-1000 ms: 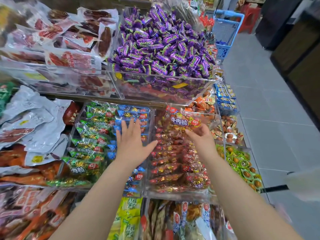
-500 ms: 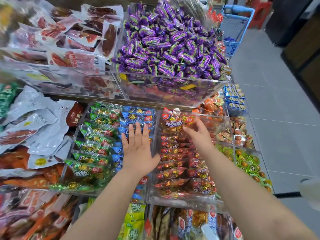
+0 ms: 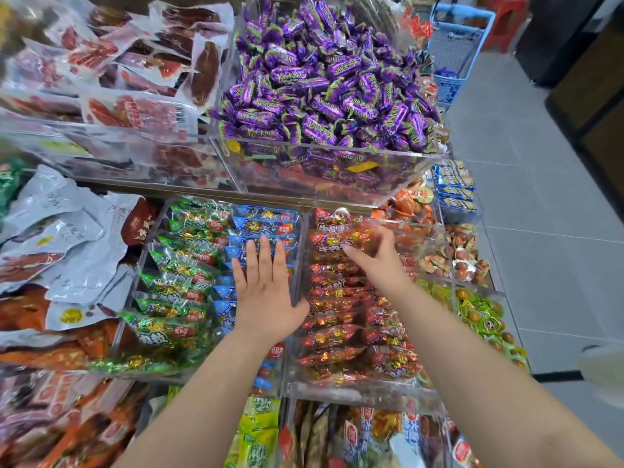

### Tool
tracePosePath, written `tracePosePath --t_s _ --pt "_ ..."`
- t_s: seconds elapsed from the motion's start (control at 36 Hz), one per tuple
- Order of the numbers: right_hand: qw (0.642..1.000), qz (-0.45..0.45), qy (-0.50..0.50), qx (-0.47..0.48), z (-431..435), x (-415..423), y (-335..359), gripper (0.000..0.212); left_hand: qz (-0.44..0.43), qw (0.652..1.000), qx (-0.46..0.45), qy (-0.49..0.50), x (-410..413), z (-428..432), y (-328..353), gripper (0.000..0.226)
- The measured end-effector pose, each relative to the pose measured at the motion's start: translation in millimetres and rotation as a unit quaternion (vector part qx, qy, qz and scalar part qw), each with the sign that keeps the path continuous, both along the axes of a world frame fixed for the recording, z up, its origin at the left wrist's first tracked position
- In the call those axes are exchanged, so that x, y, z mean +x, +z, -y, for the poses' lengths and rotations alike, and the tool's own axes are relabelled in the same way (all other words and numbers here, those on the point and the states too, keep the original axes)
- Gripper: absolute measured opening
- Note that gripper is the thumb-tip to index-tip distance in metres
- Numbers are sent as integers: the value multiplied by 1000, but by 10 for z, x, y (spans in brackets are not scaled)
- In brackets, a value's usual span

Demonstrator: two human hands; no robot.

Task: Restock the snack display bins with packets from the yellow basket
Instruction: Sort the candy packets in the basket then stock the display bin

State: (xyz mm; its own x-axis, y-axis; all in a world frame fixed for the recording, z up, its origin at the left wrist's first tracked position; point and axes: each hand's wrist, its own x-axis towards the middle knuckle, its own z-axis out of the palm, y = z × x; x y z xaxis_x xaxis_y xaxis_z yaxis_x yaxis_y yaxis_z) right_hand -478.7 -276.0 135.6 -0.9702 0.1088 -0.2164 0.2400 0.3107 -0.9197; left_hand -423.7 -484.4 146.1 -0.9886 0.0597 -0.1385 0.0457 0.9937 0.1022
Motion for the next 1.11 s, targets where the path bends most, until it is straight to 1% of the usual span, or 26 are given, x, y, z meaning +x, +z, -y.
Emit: tracePosePath --t_s 0.06,0.08,0.14,0.19,0.22,0.33,0.42,0.44,0.47,0.53,0.56,0.61,0.69,0.72,0.78,0.81,0.89,0.94,0.97,1.0,1.06,1.11 --pt "995 -29 -89 -25 85 60 -47 72 4 1000 0 0 -3 0 -5 109" --pt "991 -50 -117 -30 120 80 -69 79 4 1000 2 0 -4 -1 -5 109" --pt "990 -71 -116 -24 176 94 -103 94 2 1000 3 1 0 -1 -5 109" --pt "994 -62 -90 -15 214 79 -109 102 -1 1000 3 1 4 -2 -4 109" --pt "995 -55 -87 -15 219 54 -110 100 -1 1000 4 1 5 -1 -3 108" --pt "996 -25 -84 -13 136 -78 -88 81 -2 1000 9 0 6 0 -5 108" --pt "999 -3 -37 4 42 -93 -92 73 -7 1000 4 3 5 -7 -21 107" --pt "1000 11 -11 14 33 -84 -103 73 -9 1000 2 4 5 -8 -27 107" --pt "999 27 15 31 35 -75 -112 79 -10 1000 1 5 5 -9 -33 107" --pt "995 56 47 61 51 -87 -108 101 -12 1000 2 6 4 -12 -40 107" --pt "994 66 55 67 55 -104 -95 106 -13 1000 2 6 4 -13 -42 107" --pt "992 80 70 70 46 -123 -71 104 -15 1000 1 6 7 -14 -38 107" --pt "988 94 112 44 9 -113 -39 83 -17 1000 2 5 8 -8 -41 107" --pt "987 98 120 43 -1 -119 -39 81 -18 1000 3 6 8 -8 -44 107" --pt "985 104 119 65 6 -161 -54 93 -19 1000 4 8 6 -10 -49 107" --pt "986 96 105 87 36 -179 -58 95 -18 1000 3 8 6 -13 -49 106" --pt "988 39 48 145 176 -172 -91 84 -17 1000 1 9 7 -20 -39 106" --pt "983 25 5 179 239 -151 -119 81 -17 1000 0 9 7 -18 -37 106" --pt "983 18 -30 181 253 -141 -134 81 -17 1000 0 9 9 -18 -37 106" --pt "984 8 -72 166 263 -125 -145 85 -16 1000 0 8 11 -18 -35 106" --pt "981 -30 -159 106 276 -57 -146 99 -16 1000 0 8 14 -16 -38 106" --pt "974 -77 -203 56 297 32 -144 104 -18 1000 -4 10 8 -17 -51 106"
